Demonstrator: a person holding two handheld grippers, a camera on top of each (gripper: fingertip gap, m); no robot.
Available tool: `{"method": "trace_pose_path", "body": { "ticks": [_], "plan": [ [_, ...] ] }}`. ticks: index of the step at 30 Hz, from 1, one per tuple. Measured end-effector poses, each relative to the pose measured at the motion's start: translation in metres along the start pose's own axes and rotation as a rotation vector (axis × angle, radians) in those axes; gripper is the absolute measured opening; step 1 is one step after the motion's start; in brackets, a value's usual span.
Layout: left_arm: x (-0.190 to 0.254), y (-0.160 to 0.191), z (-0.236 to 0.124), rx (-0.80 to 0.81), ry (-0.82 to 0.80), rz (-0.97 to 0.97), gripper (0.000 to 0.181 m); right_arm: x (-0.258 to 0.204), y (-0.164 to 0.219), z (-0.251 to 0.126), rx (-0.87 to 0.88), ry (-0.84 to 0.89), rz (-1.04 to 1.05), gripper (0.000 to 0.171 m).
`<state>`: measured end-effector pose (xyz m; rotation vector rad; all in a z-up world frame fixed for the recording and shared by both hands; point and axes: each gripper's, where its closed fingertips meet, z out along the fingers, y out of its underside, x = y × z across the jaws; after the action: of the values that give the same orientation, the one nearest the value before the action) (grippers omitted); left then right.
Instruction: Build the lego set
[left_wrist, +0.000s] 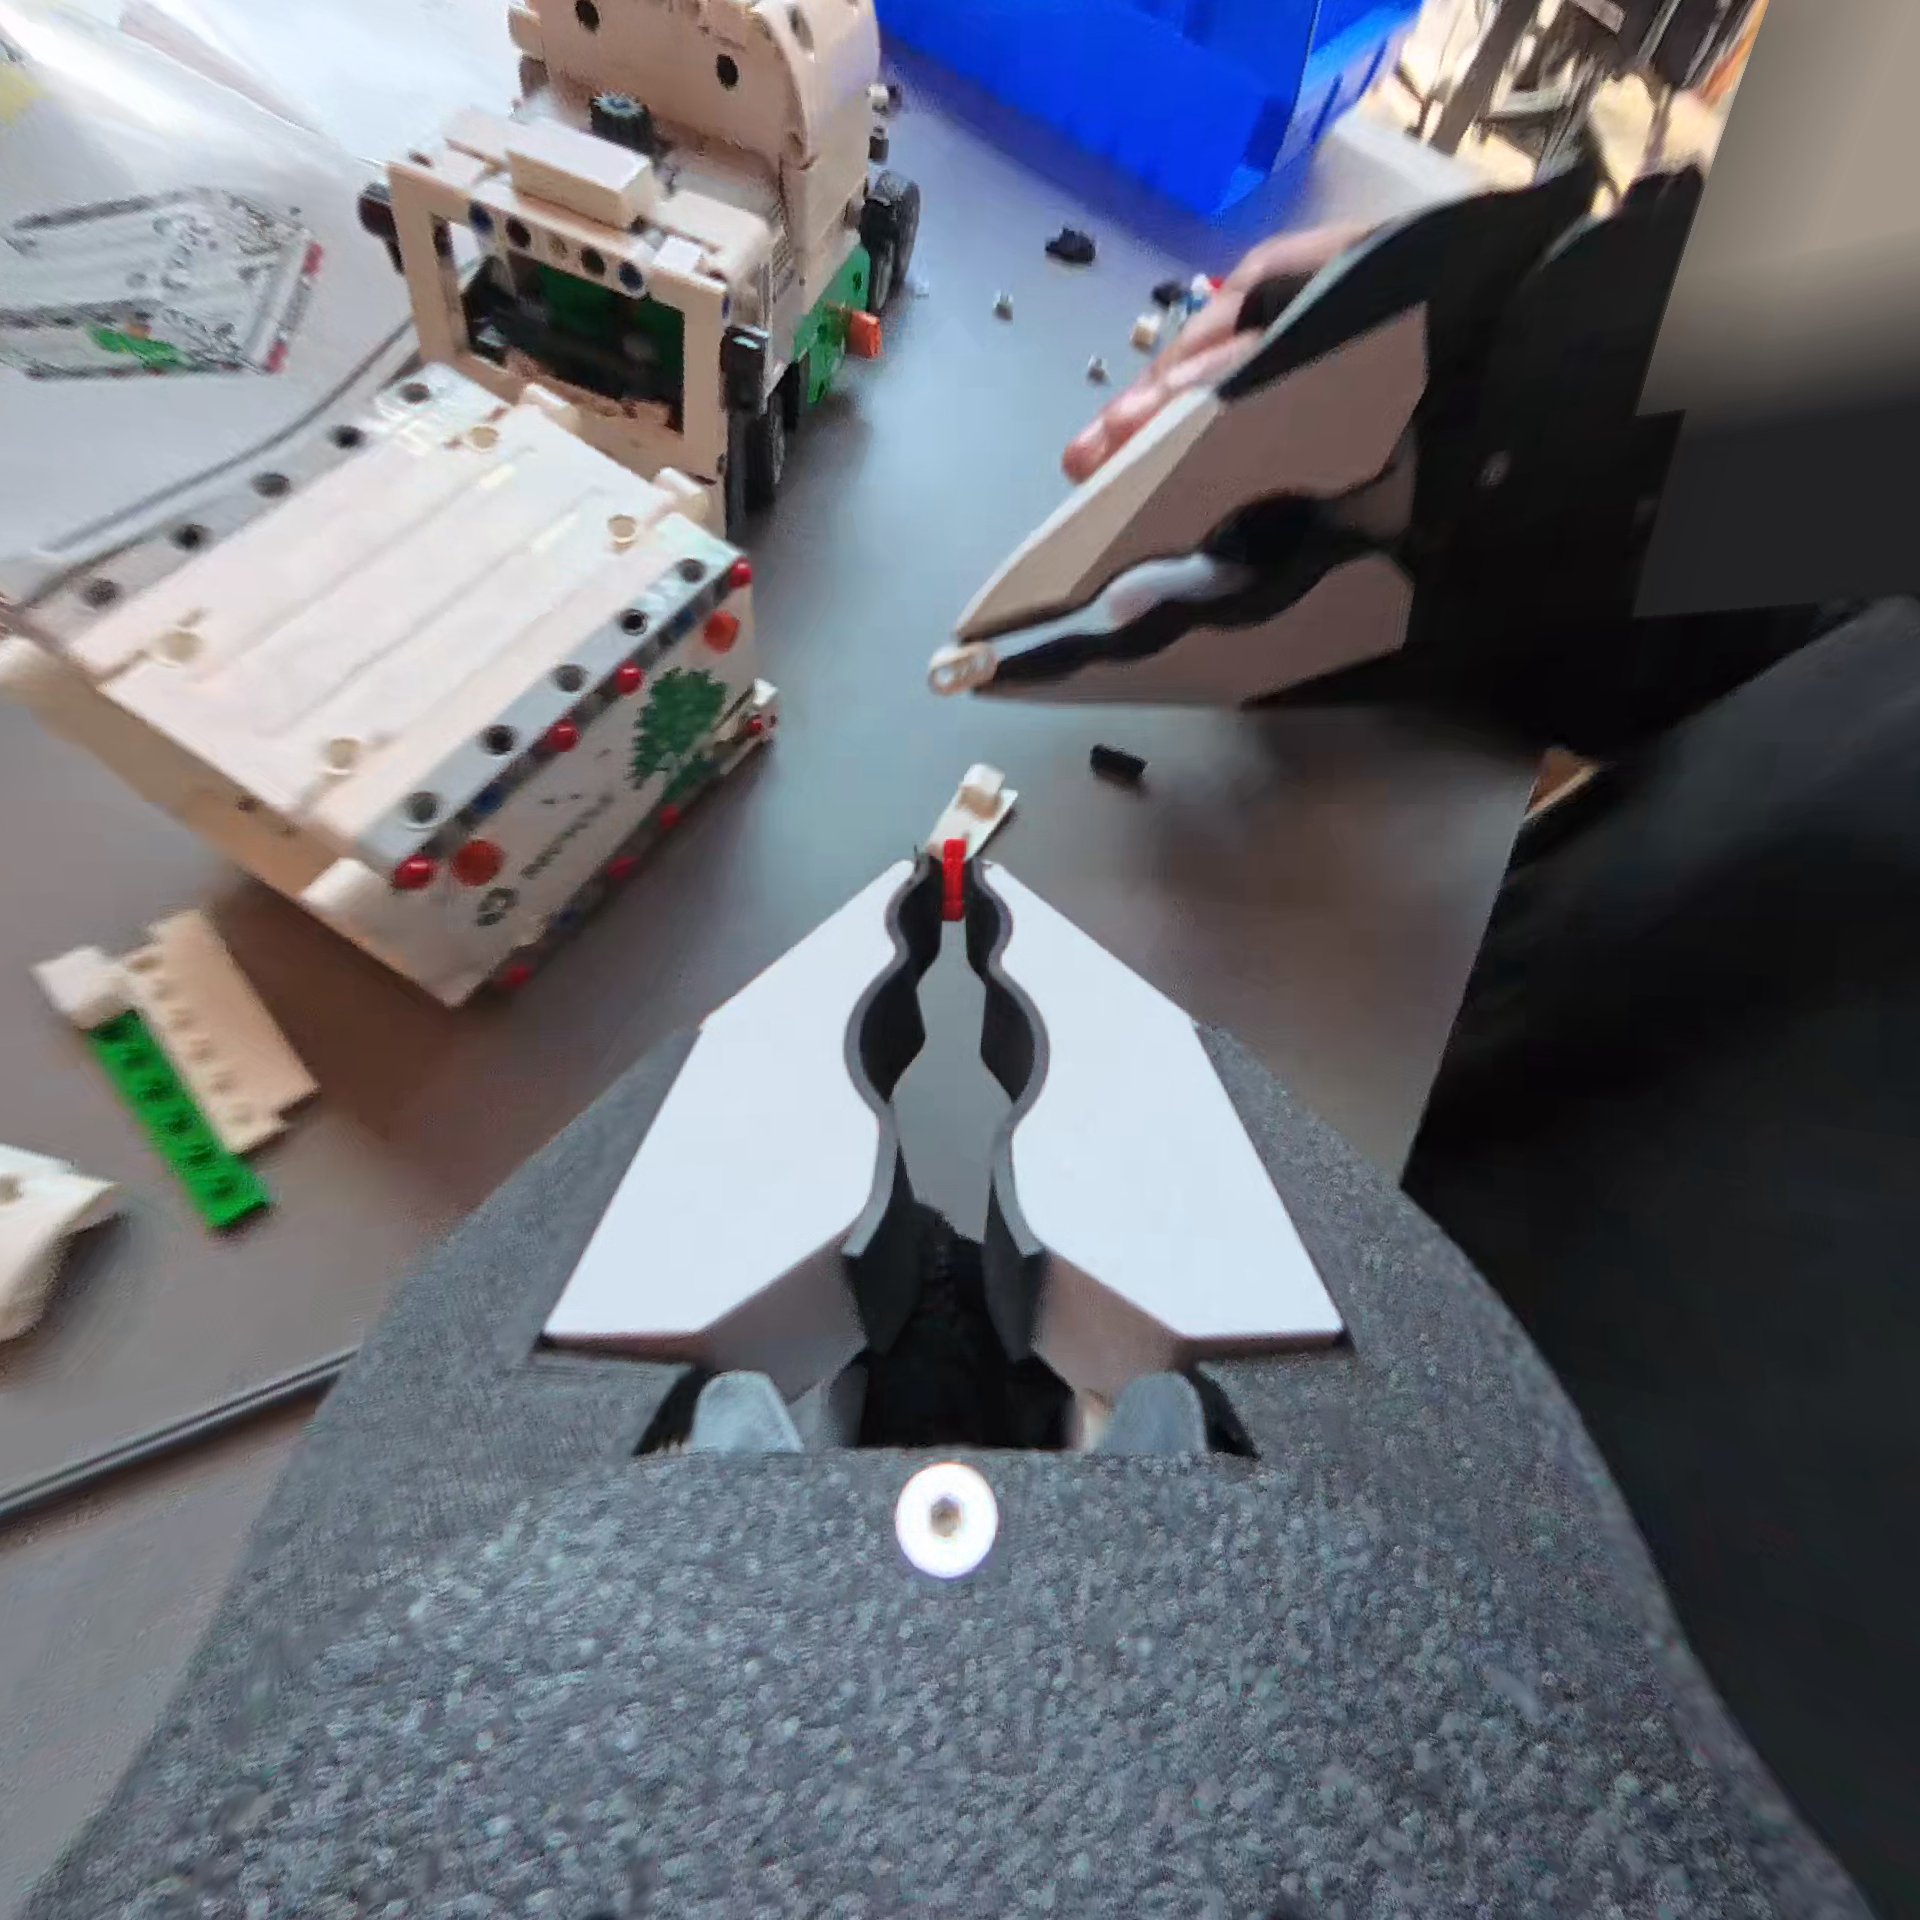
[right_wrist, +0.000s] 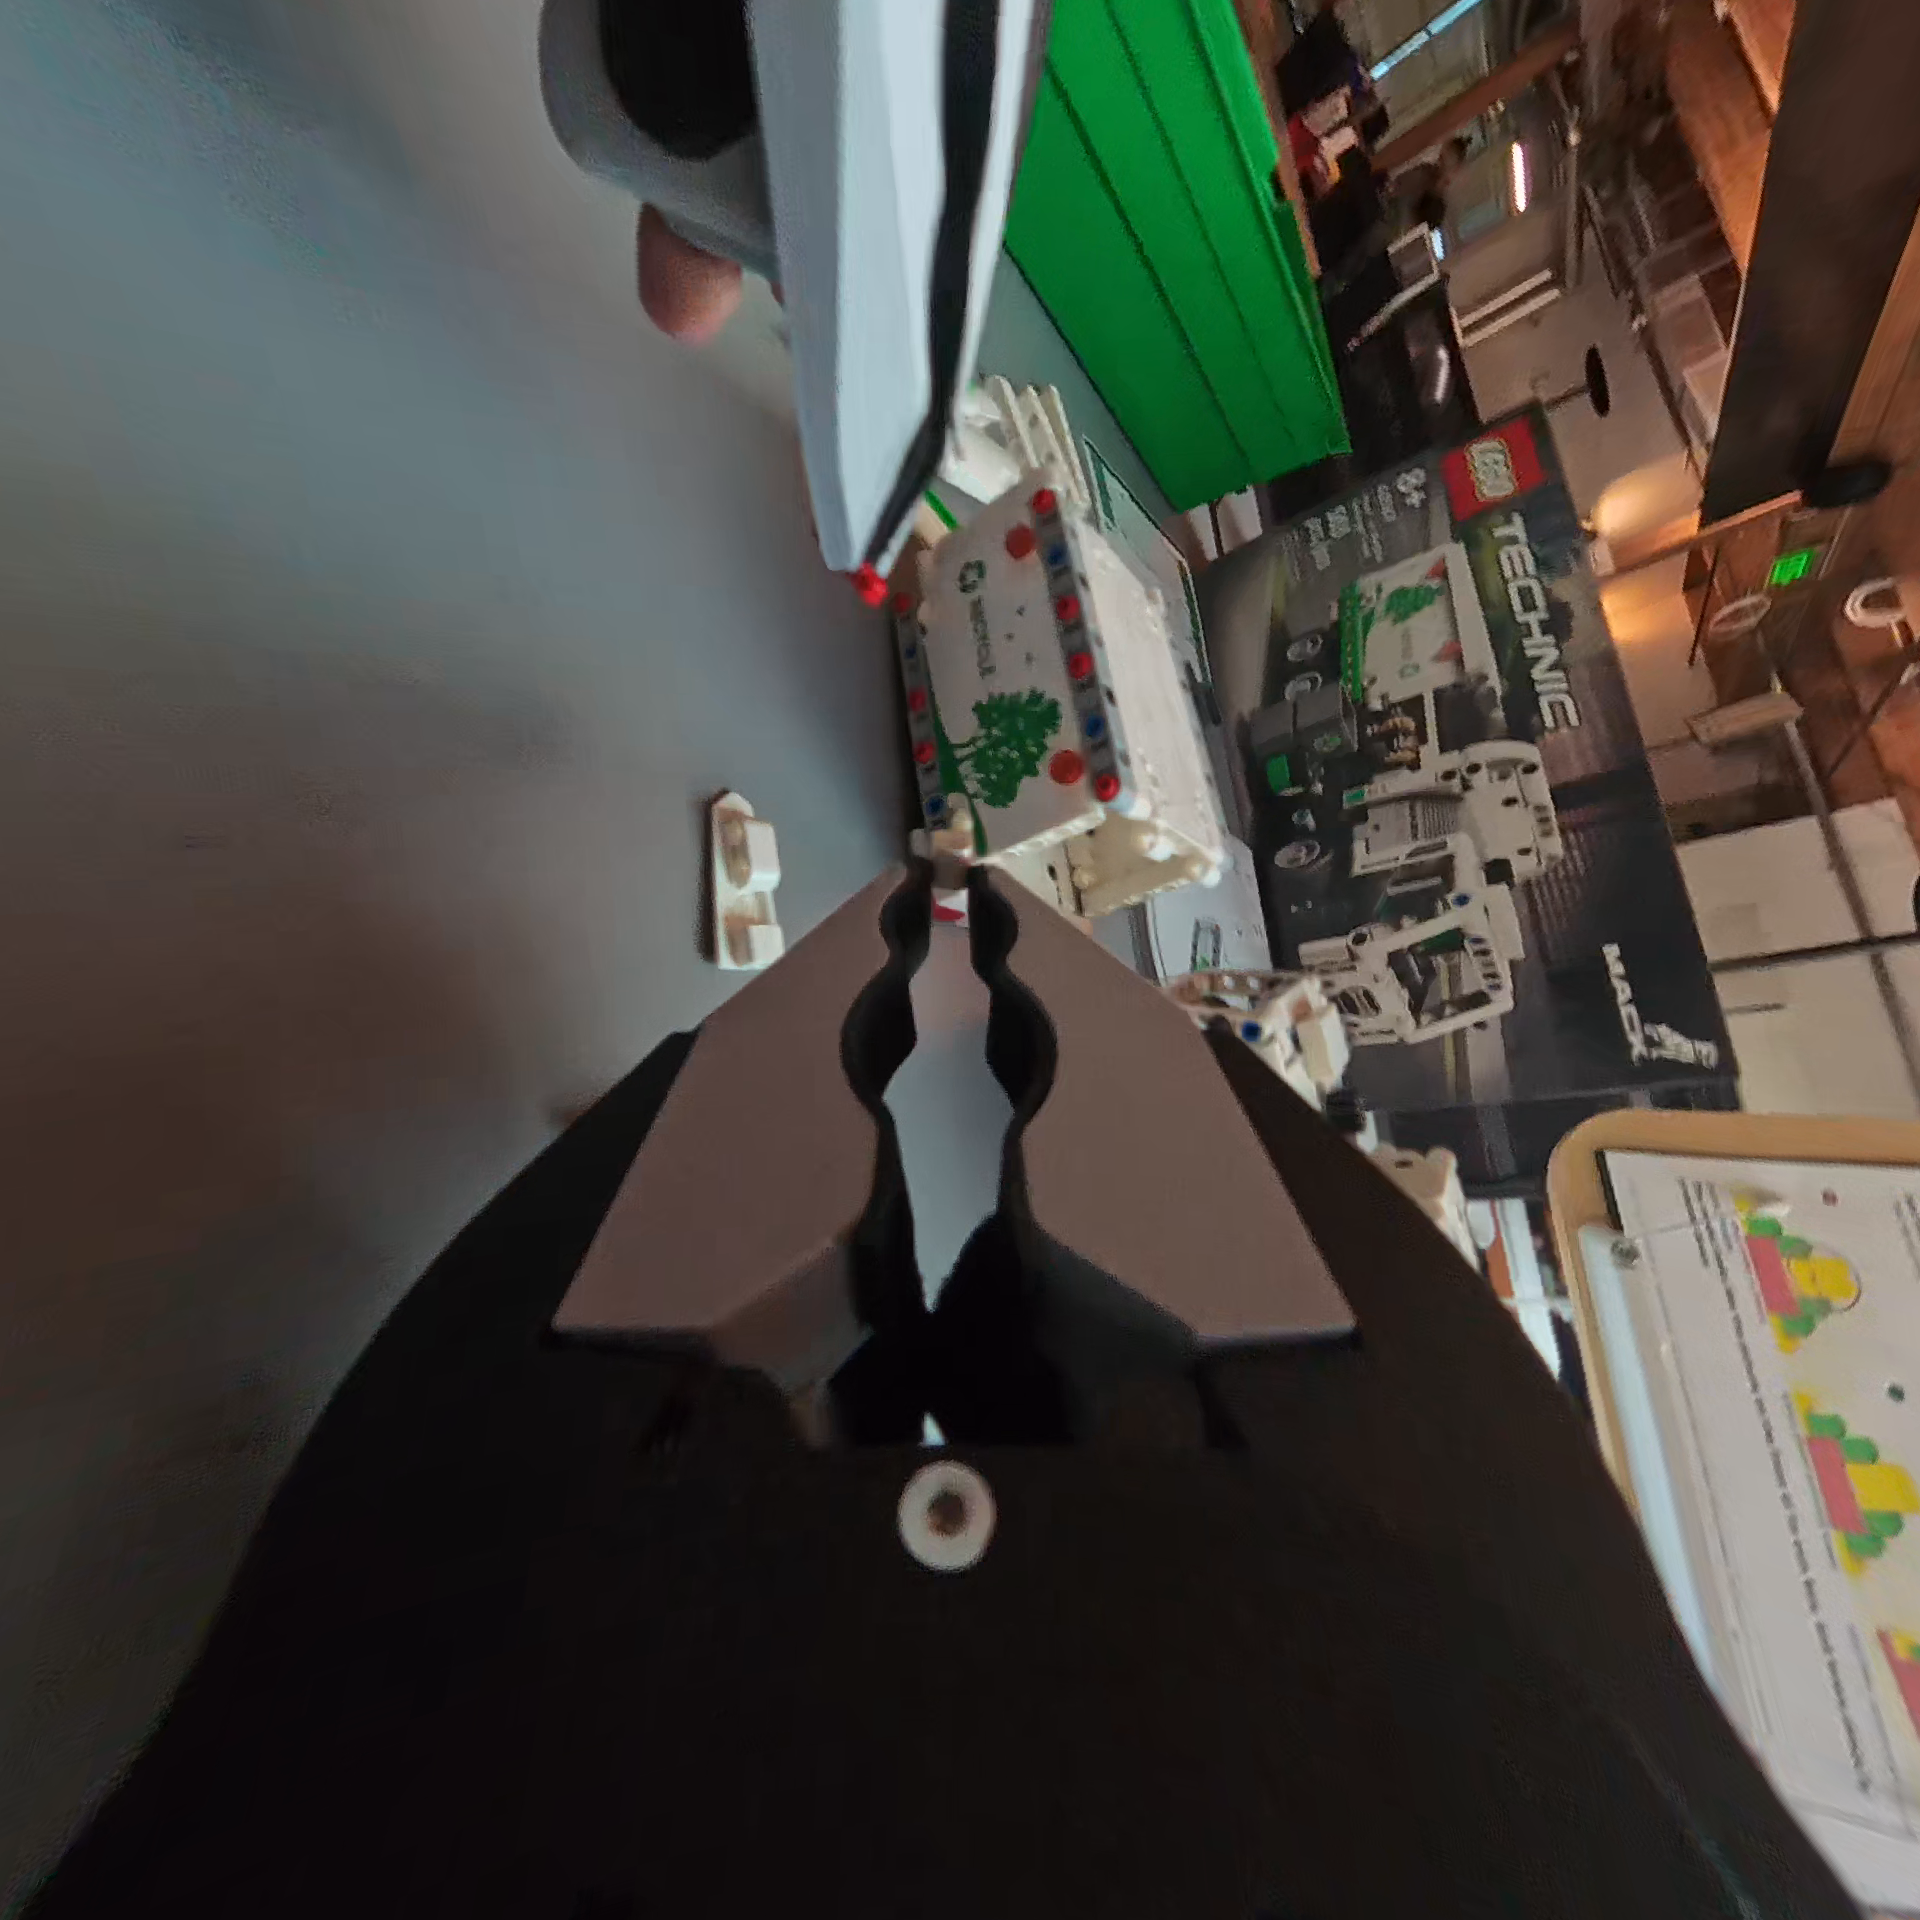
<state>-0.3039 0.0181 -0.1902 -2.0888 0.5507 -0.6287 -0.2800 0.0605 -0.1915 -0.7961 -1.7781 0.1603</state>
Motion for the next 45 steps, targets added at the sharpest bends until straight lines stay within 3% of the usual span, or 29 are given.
{"method": "trace_pose_path", "body": {
  "ticks": [4, 12, 19, 30, 41, 45],
  "plan": [
    [0.020, -0.001, 0.017, 0.068, 0.037, -0.138, 0.002, -0.018, -0.009, -0.001, 0.065, -0.091, -0.077, 0.005],
    [0.014, 0.012, 0.025, -0.009, -0.266, 0.287, 0.002, -0.027, -0.012, 0.002, 0.092, -0.209, -0.156, 0.005],
    [0.018, 0.013, 0.026, -0.011, -0.257, 0.314, 0.002, -0.037, -0.012, 0.001, 0.051, -0.141, -0.327, 0.005],
    [0.020, 0.019, 0.031, -0.060, -0.284, 0.374, 0.002, -0.038, -0.016, -0.005, 0.039, -0.070, -0.424, 0.005],
    [0.020, 0.022, 0.032, -0.082, -0.234, 0.309, 0.002, -0.040, -0.015, -0.003, -0.031, 0.030, -0.615, 0.005],
    [0.019, 0.018, 0.029, -0.052, -0.232, 0.286, 0.002, -0.036, -0.018, -0.003, -0.045, 0.050, -0.559, 0.005]
  ]
}}
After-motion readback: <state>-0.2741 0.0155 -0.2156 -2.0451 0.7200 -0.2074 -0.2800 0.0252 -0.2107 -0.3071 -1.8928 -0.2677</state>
